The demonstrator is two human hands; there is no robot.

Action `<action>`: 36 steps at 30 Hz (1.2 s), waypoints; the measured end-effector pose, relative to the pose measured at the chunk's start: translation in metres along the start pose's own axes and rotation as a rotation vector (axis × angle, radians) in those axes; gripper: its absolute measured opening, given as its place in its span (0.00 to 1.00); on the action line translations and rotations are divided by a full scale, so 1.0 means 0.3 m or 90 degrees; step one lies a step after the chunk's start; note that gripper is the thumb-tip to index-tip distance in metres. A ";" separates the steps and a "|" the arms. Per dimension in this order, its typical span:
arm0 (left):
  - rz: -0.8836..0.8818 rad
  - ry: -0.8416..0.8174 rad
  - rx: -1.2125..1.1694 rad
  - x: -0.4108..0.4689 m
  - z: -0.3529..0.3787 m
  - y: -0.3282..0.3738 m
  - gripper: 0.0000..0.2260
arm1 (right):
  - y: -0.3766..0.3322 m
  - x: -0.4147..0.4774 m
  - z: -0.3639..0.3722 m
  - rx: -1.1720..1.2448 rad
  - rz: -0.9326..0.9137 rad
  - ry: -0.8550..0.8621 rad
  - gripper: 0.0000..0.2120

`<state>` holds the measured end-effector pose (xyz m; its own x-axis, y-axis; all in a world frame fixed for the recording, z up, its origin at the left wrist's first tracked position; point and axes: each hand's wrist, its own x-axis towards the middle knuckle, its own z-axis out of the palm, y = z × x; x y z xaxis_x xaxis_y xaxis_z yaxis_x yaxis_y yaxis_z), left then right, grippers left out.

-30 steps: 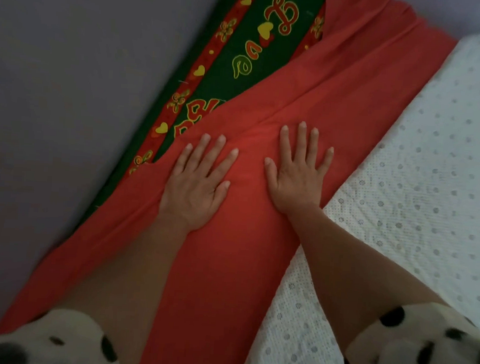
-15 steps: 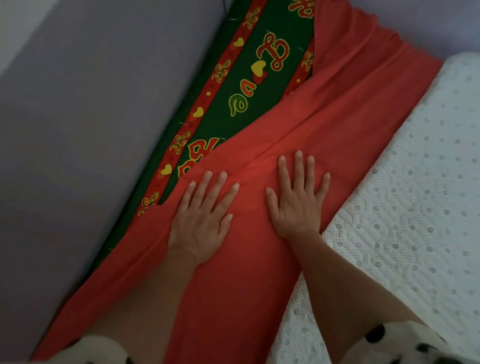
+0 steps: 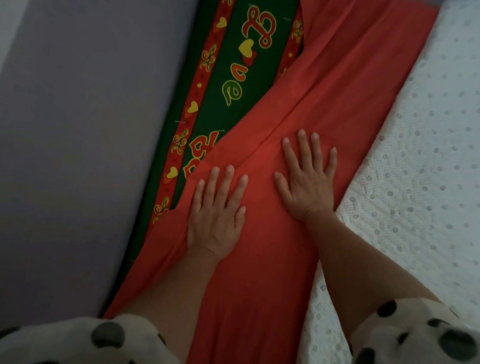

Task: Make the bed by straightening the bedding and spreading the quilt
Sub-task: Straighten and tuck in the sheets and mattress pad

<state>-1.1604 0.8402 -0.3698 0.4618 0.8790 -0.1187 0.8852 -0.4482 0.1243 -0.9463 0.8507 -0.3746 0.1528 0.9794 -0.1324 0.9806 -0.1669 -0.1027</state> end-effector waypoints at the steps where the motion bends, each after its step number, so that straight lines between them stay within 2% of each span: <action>1: 0.003 0.005 -0.002 0.000 0.000 0.002 0.28 | 0.002 0.000 0.001 0.000 0.003 0.002 0.32; 18: -0.011 0.008 0.034 -0.014 -0.061 0.025 0.26 | 0.005 -0.015 -0.032 0.040 -0.029 -0.013 0.31; 20: -0.016 0.016 0.007 -0.024 -0.087 0.025 0.25 | -0.005 -0.009 -0.055 0.072 -0.037 0.036 0.29; 24: -0.059 0.051 -0.093 -0.005 -0.158 0.003 0.23 | -0.091 0.104 -0.161 0.147 -0.061 0.206 0.23; 26: -0.108 0.093 -0.078 0.013 -0.185 -0.022 0.23 | -0.142 0.178 -0.214 0.111 -0.131 0.231 0.22; 29: -0.201 0.082 -0.005 0.048 -0.224 -0.069 0.25 | -0.174 0.288 -0.269 -0.048 -0.260 0.150 0.27; 31: -0.235 0.065 0.013 0.060 -0.257 -0.083 0.24 | -0.167 0.337 -0.308 -0.132 -0.301 0.101 0.27; 34: -0.277 0.023 0.012 0.069 -0.313 -0.078 0.10 | -0.158 0.374 -0.356 -0.176 -0.302 0.058 0.17; 36: -0.311 0.000 -0.008 0.076 -0.348 -0.075 0.05 | -0.161 0.381 -0.376 -0.155 -0.287 0.090 0.11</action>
<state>-1.1756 0.8871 -0.2725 -0.0070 0.9861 -0.1661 0.9976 0.0183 0.0667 -0.9625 0.9837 -0.2737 -0.2925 0.9562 0.0081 0.9501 0.2896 0.1157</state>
